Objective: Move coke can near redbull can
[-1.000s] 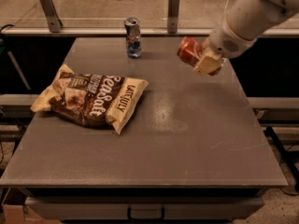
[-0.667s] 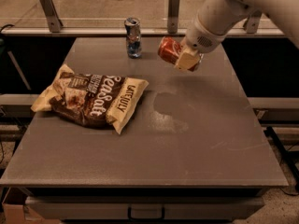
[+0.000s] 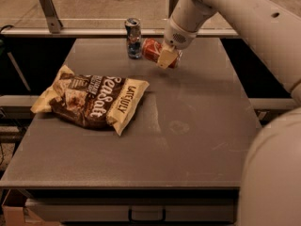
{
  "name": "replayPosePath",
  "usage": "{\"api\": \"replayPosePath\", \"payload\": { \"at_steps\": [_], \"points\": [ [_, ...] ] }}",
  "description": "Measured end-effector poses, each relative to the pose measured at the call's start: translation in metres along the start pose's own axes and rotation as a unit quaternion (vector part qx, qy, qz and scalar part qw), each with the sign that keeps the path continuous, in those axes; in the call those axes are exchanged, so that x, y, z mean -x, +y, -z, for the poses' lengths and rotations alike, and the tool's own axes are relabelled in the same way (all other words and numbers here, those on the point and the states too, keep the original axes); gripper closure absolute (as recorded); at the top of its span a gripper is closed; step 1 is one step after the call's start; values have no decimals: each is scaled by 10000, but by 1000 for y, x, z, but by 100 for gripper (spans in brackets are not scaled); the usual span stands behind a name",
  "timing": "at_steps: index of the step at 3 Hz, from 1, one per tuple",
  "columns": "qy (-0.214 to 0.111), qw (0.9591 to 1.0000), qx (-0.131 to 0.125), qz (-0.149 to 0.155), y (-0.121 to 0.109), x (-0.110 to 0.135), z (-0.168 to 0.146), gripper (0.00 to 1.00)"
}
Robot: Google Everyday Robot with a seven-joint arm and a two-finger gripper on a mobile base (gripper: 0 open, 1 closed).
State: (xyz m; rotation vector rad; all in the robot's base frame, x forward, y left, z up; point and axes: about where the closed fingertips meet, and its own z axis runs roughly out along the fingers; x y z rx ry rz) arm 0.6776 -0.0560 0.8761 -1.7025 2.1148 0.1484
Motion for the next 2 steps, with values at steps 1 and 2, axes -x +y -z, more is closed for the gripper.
{"api": "replayPosePath", "payload": {
  "at_steps": [1,2],
  "points": [
    [-8,9997,172,-177,-9,9,-21,62],
    [-8,9992,308,-261,-9,17,-36,38]
  ]
}}
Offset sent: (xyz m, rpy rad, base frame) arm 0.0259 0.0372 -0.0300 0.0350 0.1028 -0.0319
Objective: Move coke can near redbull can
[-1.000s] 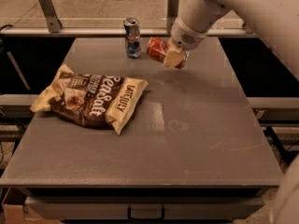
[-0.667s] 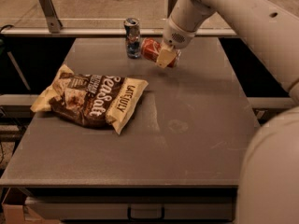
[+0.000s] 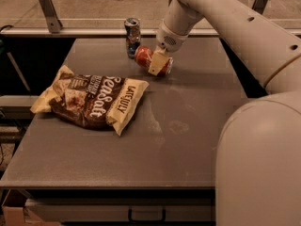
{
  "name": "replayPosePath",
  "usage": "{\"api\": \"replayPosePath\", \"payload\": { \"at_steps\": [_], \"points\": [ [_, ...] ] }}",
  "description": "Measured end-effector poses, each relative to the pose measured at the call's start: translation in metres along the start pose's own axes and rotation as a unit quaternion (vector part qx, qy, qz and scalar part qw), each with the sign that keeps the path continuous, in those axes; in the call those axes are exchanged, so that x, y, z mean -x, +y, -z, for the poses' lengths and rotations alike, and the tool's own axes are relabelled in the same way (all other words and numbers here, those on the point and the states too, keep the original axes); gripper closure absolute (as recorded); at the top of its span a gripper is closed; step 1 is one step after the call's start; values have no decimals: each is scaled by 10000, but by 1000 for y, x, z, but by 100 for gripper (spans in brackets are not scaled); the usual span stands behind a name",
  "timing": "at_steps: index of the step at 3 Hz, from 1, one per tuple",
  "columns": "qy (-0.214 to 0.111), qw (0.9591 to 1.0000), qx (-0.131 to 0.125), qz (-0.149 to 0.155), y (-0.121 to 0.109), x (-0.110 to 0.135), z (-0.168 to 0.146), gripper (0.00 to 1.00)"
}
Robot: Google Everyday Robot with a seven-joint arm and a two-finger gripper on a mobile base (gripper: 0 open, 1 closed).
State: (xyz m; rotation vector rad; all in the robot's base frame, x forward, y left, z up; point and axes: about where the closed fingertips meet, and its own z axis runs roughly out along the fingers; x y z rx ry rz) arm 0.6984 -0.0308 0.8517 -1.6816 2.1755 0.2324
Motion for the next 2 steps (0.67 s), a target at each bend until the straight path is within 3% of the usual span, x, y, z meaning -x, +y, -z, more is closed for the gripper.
{"api": "replayPosePath", "payload": {
  "at_steps": [1,2],
  "points": [
    [10,10000,97,-19,2,6,-10,15],
    [-34,9999,137,1,4,14,-11,0]
  ]
}}
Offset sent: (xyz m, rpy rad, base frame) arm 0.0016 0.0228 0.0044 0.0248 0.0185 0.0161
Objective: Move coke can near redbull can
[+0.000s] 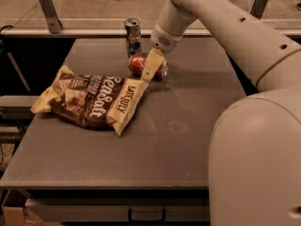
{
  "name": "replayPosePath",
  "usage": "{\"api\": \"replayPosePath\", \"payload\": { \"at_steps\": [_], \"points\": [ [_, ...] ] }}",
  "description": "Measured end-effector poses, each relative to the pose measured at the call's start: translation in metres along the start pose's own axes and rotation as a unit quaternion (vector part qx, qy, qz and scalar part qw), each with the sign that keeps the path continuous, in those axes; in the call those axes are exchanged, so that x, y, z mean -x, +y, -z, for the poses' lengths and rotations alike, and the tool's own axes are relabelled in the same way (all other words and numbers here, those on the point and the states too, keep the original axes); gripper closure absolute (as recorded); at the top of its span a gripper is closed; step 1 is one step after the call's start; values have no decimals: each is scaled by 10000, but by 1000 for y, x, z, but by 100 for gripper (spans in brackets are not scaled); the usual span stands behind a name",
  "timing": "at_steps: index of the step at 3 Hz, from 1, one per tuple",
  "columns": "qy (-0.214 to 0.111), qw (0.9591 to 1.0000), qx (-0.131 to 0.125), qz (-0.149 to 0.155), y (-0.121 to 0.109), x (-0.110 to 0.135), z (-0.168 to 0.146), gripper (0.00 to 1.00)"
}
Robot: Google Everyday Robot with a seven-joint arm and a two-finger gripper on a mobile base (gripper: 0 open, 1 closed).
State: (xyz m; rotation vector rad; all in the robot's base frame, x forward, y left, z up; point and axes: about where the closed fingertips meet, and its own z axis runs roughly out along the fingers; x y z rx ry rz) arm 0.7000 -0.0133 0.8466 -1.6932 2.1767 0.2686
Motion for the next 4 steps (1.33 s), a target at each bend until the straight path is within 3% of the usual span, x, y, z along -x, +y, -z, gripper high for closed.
{"api": "replayPosePath", "payload": {
  "at_steps": [1,2,3,4],
  "points": [
    [-209,9998,-47,-18,-2,9,13,0],
    [-619,9978,-241,-76,-8,7,47,0],
    [-1295,9899,-570,-128,-11,-16,108,0],
    [-2241,9708,-851,13,-6,-46,168,0]
  ]
}}
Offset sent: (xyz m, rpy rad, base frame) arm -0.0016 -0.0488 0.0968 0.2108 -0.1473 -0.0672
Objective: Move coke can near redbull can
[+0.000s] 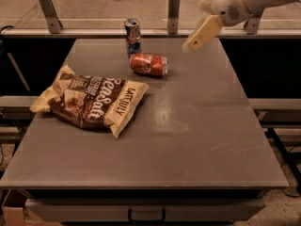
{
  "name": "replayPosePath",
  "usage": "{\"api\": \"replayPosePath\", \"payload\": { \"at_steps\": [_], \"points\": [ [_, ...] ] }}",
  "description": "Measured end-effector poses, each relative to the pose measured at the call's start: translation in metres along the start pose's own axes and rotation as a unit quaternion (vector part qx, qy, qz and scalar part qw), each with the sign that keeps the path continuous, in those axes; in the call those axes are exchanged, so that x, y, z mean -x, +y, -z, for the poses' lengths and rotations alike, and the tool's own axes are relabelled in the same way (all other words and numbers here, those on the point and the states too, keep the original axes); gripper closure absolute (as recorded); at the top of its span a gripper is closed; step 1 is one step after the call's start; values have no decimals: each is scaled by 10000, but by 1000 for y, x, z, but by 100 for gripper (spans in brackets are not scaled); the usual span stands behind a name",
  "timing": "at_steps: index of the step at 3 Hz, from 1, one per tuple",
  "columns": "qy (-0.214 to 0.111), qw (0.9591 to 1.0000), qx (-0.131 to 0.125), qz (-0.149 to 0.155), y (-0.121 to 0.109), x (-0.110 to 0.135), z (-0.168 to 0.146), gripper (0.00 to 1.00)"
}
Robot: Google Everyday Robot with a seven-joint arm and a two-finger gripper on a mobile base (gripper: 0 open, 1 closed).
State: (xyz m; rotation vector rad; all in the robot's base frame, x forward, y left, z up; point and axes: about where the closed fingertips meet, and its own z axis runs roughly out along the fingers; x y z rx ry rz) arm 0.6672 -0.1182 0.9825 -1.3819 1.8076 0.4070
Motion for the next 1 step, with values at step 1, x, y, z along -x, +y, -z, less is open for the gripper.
{"api": "replayPosePath", "payload": {
  "at_steps": [1],
  "points": [
    [-395,9991,-159,5,2,-16,48,0]
  ]
}}
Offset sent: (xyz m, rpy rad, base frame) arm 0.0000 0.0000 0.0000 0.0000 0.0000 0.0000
